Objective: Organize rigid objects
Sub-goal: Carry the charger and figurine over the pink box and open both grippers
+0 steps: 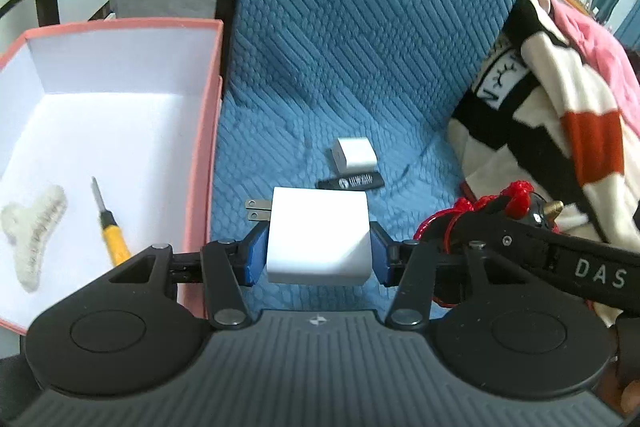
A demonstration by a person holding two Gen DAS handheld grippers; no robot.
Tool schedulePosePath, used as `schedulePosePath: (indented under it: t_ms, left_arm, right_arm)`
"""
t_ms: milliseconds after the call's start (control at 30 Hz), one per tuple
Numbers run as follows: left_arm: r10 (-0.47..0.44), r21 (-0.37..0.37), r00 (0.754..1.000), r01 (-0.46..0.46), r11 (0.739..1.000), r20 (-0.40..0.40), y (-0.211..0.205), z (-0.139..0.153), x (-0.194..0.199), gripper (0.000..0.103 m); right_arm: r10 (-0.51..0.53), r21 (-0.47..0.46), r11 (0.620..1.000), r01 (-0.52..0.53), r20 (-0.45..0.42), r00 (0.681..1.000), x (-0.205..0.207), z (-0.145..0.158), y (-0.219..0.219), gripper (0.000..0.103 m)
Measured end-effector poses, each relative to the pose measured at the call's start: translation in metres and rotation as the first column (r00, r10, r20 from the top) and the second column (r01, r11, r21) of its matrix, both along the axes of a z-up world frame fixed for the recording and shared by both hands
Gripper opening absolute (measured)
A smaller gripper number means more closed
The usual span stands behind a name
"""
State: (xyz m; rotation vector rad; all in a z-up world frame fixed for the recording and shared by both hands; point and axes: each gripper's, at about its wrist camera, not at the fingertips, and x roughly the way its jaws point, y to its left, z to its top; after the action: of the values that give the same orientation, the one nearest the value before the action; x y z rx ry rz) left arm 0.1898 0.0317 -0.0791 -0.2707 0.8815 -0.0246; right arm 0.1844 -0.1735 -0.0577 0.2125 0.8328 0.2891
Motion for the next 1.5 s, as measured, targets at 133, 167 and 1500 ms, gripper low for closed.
schedulePosePath:
  t_ms: [133,167,1500]
  left_arm:
    - [-0.001,-0.007,1.000,0.001,1.000,0.022,0.022,0.030,0.008,0.057]
    - [-0.003,-0.011,0.999,0.004,1.000,0.032,0.027,0.039,0.010,0.057]
    - [0.197,0.002,0.965,-0.200,0.980,-0.171,0.284,0.001,-0.035,0.057]
  right_arm:
    - [0.014,0.010,1.000,-0.014,0.032,0.999,0.007,0.028,0.010,0.062]
    - [0.020,0.012,1.000,-0.020,0.044,0.999,0.009,0.037,0.014,0.062]
    - [0.363,-0.048,0.926,-0.375,-0.164,0.917,0.019,-0.008,0.256,0.062]
